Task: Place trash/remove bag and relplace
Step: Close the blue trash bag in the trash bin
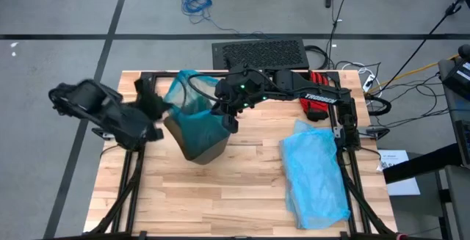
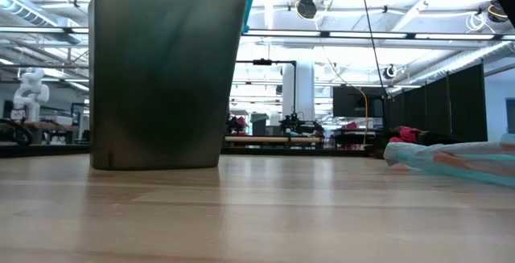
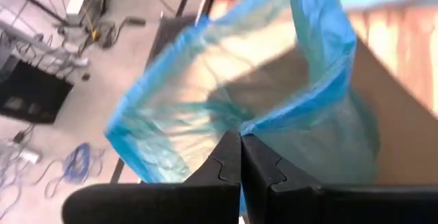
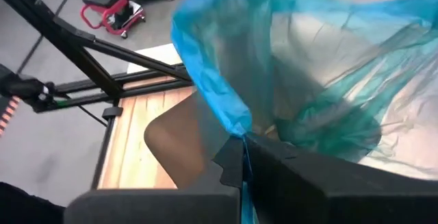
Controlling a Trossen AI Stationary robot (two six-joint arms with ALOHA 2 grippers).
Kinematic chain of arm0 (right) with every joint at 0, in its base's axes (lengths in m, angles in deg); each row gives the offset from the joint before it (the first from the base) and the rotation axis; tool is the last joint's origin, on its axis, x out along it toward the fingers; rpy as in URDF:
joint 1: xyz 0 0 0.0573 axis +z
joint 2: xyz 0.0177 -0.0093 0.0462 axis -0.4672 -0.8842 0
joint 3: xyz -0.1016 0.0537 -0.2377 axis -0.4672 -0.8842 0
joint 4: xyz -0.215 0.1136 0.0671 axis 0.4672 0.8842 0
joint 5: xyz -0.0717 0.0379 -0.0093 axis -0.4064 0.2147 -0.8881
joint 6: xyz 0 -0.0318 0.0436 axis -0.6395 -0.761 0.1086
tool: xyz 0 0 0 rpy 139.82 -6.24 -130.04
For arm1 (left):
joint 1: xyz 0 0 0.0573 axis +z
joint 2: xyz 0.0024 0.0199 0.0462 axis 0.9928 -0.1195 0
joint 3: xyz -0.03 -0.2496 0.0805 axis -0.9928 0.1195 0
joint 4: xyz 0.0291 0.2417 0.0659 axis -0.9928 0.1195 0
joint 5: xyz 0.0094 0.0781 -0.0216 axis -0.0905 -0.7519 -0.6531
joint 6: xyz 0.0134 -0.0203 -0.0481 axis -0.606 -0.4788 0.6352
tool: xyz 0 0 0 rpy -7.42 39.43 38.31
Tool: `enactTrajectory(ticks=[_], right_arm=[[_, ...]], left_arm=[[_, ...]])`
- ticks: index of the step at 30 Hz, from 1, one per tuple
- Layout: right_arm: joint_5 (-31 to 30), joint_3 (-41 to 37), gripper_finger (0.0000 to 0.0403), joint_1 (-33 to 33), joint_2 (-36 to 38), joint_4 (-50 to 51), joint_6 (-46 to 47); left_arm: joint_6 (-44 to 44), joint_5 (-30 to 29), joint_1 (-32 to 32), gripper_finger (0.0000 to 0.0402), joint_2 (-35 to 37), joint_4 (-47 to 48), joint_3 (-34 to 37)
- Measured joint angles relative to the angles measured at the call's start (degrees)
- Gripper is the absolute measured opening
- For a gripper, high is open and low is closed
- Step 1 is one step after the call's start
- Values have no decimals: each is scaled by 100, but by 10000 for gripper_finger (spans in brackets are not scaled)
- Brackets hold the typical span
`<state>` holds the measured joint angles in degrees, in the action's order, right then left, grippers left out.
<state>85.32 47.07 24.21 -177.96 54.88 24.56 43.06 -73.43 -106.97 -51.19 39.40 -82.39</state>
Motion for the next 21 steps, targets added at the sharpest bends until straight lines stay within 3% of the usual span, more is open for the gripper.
enactTrajectory(ticks=[5, 11, 16, 21], right_arm=[[526, 0, 9, -2, 0, -11, 573], [1320, 0, 60, 2, 0, -131, 1400], [1541, -2, 108, -18, 68, -666, 2267], [1521, 1, 144, -190, 297, -1326, 2851]], left_arm=[[-533, 425, 100, 1, 4, -3, -739], [-897, 1255, 112, 1, 2, 0, -996], [-1116, 2004, 112, 0, -7, 3, -996], [-1167, 2346, 112, 0, -7, 3, -996]])
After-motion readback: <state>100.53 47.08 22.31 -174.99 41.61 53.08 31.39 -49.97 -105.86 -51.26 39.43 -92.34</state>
